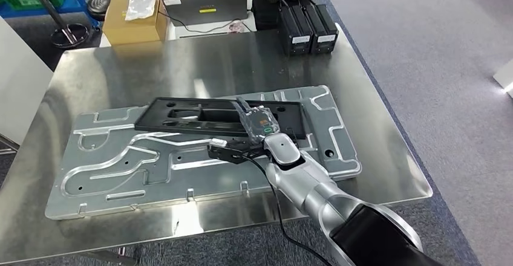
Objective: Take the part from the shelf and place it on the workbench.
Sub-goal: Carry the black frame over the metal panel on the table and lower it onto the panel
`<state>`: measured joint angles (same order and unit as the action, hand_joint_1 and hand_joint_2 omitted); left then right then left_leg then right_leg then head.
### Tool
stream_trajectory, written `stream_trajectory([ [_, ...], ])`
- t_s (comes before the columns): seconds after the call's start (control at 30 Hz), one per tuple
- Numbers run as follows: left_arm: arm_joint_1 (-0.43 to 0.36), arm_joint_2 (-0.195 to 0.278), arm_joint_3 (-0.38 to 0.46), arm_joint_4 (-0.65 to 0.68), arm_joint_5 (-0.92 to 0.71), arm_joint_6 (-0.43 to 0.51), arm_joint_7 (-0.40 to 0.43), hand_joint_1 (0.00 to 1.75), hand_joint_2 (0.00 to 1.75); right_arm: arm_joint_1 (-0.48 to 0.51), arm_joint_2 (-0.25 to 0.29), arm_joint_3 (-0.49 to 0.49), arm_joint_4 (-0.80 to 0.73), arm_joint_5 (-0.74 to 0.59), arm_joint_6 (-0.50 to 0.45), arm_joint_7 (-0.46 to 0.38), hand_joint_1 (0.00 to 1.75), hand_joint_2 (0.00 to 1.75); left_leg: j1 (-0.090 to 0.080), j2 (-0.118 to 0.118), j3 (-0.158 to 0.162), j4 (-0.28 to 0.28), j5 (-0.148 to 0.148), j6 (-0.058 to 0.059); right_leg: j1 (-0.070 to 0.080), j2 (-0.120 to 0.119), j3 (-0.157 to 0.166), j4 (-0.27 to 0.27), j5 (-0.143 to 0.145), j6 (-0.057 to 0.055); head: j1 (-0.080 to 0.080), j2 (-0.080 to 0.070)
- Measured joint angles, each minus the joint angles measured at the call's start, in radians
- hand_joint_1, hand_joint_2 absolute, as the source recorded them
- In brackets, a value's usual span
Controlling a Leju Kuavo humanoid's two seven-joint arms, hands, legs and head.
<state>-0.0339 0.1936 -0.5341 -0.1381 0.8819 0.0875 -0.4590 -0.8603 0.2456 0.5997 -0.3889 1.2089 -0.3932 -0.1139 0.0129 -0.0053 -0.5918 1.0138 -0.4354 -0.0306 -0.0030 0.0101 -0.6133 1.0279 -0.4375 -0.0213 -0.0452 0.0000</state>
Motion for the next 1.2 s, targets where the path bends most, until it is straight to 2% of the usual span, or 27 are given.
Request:
stream_trajectory([
  [0.07,-0.001,0.001,-0.004,0.0,0.006,0.0,-0.001,0.0,0.0,0.012,0.007,-0.036,-0.024,-0.06,-0.024,-0.071,0.0,0.0,-0.002,-0.002,0.002,-0.004,0.001,0.014,0.0,0.001,-0.001,-0.001,0.001,0.012,0.0,0.0],
  [0.13,-0.001,0.002,-0.009,0.0,0.011,0.0,-0.001,0.0,0.0,0.024,0.01,-0.069,-0.055,-0.116,-0.044,-0.13,0.0,0.0,0.001,-0.001,0.006,-0.012,0.007,0.027,0.0,-0.001,-0.007,0.02,-0.017,0.023,0.001,0.0],
  [0.17,-0.001,0.002,-0.012,0.0,0.014,0.001,-0.001,0.0,0.0,0.029,0.011,-0.084,-0.072,-0.143,-0.055,-0.156,0.0,0.0,0.003,0.0,0.008,-0.016,0.009,0.034,0.0,-0.002,-0.023,0.057,-0.041,0.027,0.002,0.0],
  [0.23,-0.001,0.002,-0.016,0.0,0.022,0.002,-0.002,0.0,0.0,0.046,0.011,-0.109,-0.105,-0.196,-0.082,-0.204,0.0,0.0,0.002,0.0,0.008,-0.017,0.009,0.04,-0.002,-0.004,-0.08,0.18,-0.103,0.032,0.002,0.0],
  [0.27,-0.001,0.002,-0.018,0.0,0.026,0.002,-0.002,0.0,0.0,0.059,0.01,-0.119,-0.125,-0.227,-0.099,-0.23,0.0,0.0,0.002,0.0,0.008,-0.016,0.009,0.041,-0.003,-0.004,-0.109,0.239,-0.125,0.033,0.002,0.0],
  [0.3,0.0,0.002,-0.019,0.0,0.03,0.002,-0.002,0.0,0.0,0.076,0.009,-0.128,-0.148,-0.263,-0.115,-0.259,0.0,0.0,0.001,0.0,0.008,-0.016,0.008,0.041,-0.003,-0.004,-0.127,0.272,-0.13,0.034,0.002,0.0],
  [0.33,0.001,0.002,-0.021,0.0,0.035,0.002,-0.002,0.0,0.0,0.094,0.007,-0.136,-0.18,-0.308,-0.126,-0.29,0.0,0.0,0.001,-0.001,0.009,-0.015,0.008,0.041,-0.003,-0.004,-0.126,0.267,-0.117,0.033,0.002,0.0],
  [0.37,0.001,0.002,-0.022,0.0,0.039,0.002,-0.002,0.0,0.0,0.111,0.005,-0.143,-0.216,-0.353,-0.13,-0.317,0.0,0.0,0.0,-0.001,0.009,-0.014,0.007,0.041,-0.003,-0.004,-0.106,0.224,-0.086,0.03,0.002,0.0],
  [0.43,0.001,0.001,-0.024,0.0,0.044,0.003,-0.002,0.0,0.0,0.132,0.0,-0.153,-0.29,-0.42,-0.127,-0.35,0.0,0.0,-0.002,-0.002,0.008,-0.008,0.002,0.036,-0.001,-0.005,-0.04,0.087,-0.023,0.021,0.002,0.0],
  [0.47,0.001,0.001,-0.025,0.0,0.045,0.003,-0.002,0.0,0.0,0.138,-0.002,-0.156,-0.32,-0.435,-0.124,-0.355,0.0,0.0,-0.004,-0.002,0.007,-0.005,-0.001,0.032,0.001,-0.004,-0.016,0.037,-0.007,0.016,0.002,0.0],
  [0.5,0.001,0.001,-0.026,0.0,0.047,0.003,-0.003,0.0,0.0,0.145,-0.005,-0.159,-0.345,-0.447,-0.121,-0.359,0.0,0.0,-0.006,-0.002,0.006,-0.003,-0.003,0.028,0.003,-0.004,-0.004,0.01,-0.002,0.012,0.002,0.0],
  [0.57,0.001,0.001,-0.028,0.0,0.053,0.003,-0.005,0.0,0.0,0.166,-0.01,-0.168,-0.395,-0.501,-0.1,-0.379,0.0,0.0,-0.005,-0.002,0.006,-0.004,-0.004,0.017,0.006,-0.004,-0.002,0.002,-0.003,0.005,0.002,0.0],
  [0.63,0.002,0.0,-0.029,0.0,0.063,0.003,-0.009,0.0,0.0,0.199,-0.018,-0.184,-0.467,-0.64,-0.037,-0.428,0.0,0.0,-0.002,-0.001,0.002,0.009,-0.017,0.007,0.003,-0.006,0.003,-0.006,0.0,-0.006,0.002,0.0],
  [0.7,0.003,0.0,-0.031,0.0,0.078,0.005,-0.014,0.0,0.0,0.245,-0.029,-0.21,-0.572,-0.843,0.059,-0.499,0.0,0.0,0.0,0.0,-0.03,0.087,-0.067,-0.002,-0.002,-0.009,0.007,-0.013,0.003,-0.014,0.001,0.0],
  [0.77,0.006,0.0,-0.031,0.001,0.097,0.006,-0.023,0.0,0.0,0.311,-0.043,-0.248,-0.708,-1.042,0.137,-0.556,0.0,0.0,0.002,0.0,-0.088,0.215,-0.126,-0.01,-0.002,-0.013,0.009,-0.012,0.001,-0.017,0.001,0.0],
  [0.8,0.009,-0.001,-0.031,0.001,0.107,0.006,-0.028,0.0,0.0,0.353,-0.05,-0.27,-0.783,-1.119,0.162,-0.57,0.0,0.0,0.003,0.001,-0.108,0.259,-0.139,-0.013,-0.002,-0.014,0.009,-0.011,-0.001,-0.017,0.001,0.0],
  [0.83,0.012,-0.003,-0.031,0.002,0.117,0.006,-0.033,0.0,0.0,0.399,-0.057,-0.296,-0.871,-1.176,0.184,-0.579,0.0,0.0,0.004,0.001,-0.113,0.268,-0.132,-0.014,-0.002,-0.015,0.01,-0.01,-0.003,-0.016,0.001,0.0],
  [0.87,0.015,-0.004,-0.031,0.003,0.126,0.007,-0.037,0.0,0.0,0.445,-0.064,-0.321,-0.959,-1.21,0.205,-0.583,0.0,0.0,0.006,0.001,-0.098,0.238,-0.107,-0.014,-0.003,-0.016,0.011,-0.008,-0.005,-0.014,0.001,0.0],
  [0.93,0.018,-0.006,-0.032,0.007,0.14,0.01,-0.039,0.0,0.0,0.531,-0.075,-0.366,-1.132,-1.217,0.241,-0.587,0.0,0.0,0.007,0.001,-0.032,0.106,-0.043,-0.009,-0.002,-0.014,0.015,-0.003,-0.01,-0.009,0.001,0.0],
  [0.97,0.019,-0.006,-0.033,0.009,0.144,0.011,-0.039,0.0,0.0,0.565,-0.082,-0.381,-1.203,-1.206,0.251,-0.587,0.0,0.0,0.006,0.0,-0.003,0.049,-0.024,-0.004,-0.001,-0.012,0.015,-0.001,-0.011,-0.005,0.001,0.0],
  [1.0,0.019,-0.006,-0.035,0.011,0.148,0.012,-0.038,0.0,0.0,0.593,-0.088,-0.392,-1.265,-1.192,0.255,-0.588,0.0,0.0,0.003,0.0,0.014,0.015,-0.016,0.001,0.0,-0.01,0.014,0.0,-0.012,0.0,0.001,0.0],
  [1.1,0.017,-0.008,-0.045,0.014,0.154,0.006,-0.038,0.0,0.0,0.663,-0.12,-0.4,-1.405,-1.139,0.203,-0.588,0.0,0.0,0.0,0.0,0.017,-0.002,-0.012,0.019,-0.002,-0.009,0.013,0.0,-0.01,0.017,0.001,0.0],
  [1.13,0.015,-0.008,-0.05,0.016,0.155,0.001,-0.038,0.0,0.0,0.682,-0.137,-0.398,-1.443,-1.119,0.167,-0.588,0.0,0.0,0.001,0.001,0.017,-0.006,-0.007,0.027,-0.003,-0.009,0.011,0.008,-0.02,0.023,0.001,0.0],
  [1.17,0.014,-0.009,-0.055,0.017,0.156,-0.003,-0.038,0.0,0.0,0.697,-0.154,-0.393,-1.475,-1.103,0.131,-0.587,0.0,0.0,0.003,0.002,0.015,-0.01,-0.001,0.036,-0.004,-0.009,0.004,0.029,-0.043,0.028,0.002,0.0],
  [1.2,0.012,-0.009,-0.061,0.017,0.156,-0.006,-0.038,0.0,0.0,0.711,-0.173,-0.388,-1.501,-1.093,0.099,-0.587,0.0,0.0,0.004,0.003,0.012,-0.013,0.005,0.043,-0.004,-0.009,-0.011,0.07,-0.079,0.032,0.003,0.0],
])
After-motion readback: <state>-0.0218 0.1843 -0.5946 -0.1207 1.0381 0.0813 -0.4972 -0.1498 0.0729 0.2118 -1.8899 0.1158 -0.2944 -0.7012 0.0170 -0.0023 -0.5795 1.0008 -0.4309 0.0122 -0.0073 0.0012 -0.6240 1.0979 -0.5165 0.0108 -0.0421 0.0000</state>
